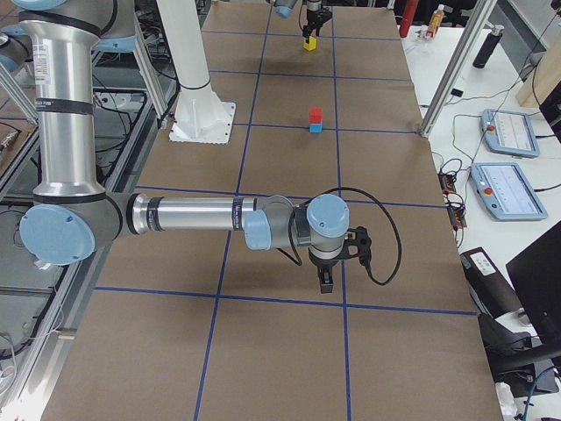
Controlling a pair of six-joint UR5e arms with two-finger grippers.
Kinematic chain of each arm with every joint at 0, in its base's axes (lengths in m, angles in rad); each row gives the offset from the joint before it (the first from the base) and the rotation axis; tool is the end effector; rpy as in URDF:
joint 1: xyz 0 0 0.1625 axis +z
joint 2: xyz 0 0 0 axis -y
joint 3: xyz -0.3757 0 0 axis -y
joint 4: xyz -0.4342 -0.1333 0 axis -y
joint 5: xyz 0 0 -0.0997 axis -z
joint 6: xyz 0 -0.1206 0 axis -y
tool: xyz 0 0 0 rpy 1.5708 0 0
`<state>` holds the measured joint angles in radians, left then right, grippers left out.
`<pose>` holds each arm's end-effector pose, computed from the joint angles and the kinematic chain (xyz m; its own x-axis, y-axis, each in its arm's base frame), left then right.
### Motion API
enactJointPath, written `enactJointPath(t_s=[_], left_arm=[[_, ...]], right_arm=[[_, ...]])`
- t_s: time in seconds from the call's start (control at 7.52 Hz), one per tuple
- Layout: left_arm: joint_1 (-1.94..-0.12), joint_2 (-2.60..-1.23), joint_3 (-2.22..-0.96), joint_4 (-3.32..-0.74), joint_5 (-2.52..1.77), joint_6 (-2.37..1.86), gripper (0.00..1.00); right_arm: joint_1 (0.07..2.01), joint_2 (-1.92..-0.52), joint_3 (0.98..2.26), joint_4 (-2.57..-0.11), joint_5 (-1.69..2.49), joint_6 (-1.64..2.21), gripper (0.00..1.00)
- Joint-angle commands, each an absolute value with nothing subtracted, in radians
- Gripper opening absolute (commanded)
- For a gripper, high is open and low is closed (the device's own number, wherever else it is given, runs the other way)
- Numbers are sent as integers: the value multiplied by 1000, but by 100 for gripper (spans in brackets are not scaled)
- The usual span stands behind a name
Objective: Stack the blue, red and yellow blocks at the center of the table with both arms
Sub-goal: 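Lower the left gripper onto the yellow cube and close on it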
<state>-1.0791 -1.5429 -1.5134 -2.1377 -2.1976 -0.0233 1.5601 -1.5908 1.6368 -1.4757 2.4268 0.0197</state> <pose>0.2072 -0.5194 0.6154 0.5953 0.6035 -0.5305 -0.4047 0.7955 0.4510 0.0365 -0.5365 0.5824 0.6544 -0.0937 0.7503 -0.0023 0.9920 0.1259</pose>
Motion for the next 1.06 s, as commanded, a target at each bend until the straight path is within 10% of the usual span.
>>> enactJointPath(t_s=[0.0,0.53,0.93], left_arm=[[-1059,-1543,-1514,-2141,-2198,-40,100],[-1043,-1543,-1511,-2141,-2198,-40,92],[-1043,-1537,-1514,-2141,-2198,-40,46]], right_arm=[[1560,-1591,1638,-1477,2425,20,100],[1560,-1591,1637,-1477,2422,20,100],[1560,-1588,1640,-1477,2422,20,100]])
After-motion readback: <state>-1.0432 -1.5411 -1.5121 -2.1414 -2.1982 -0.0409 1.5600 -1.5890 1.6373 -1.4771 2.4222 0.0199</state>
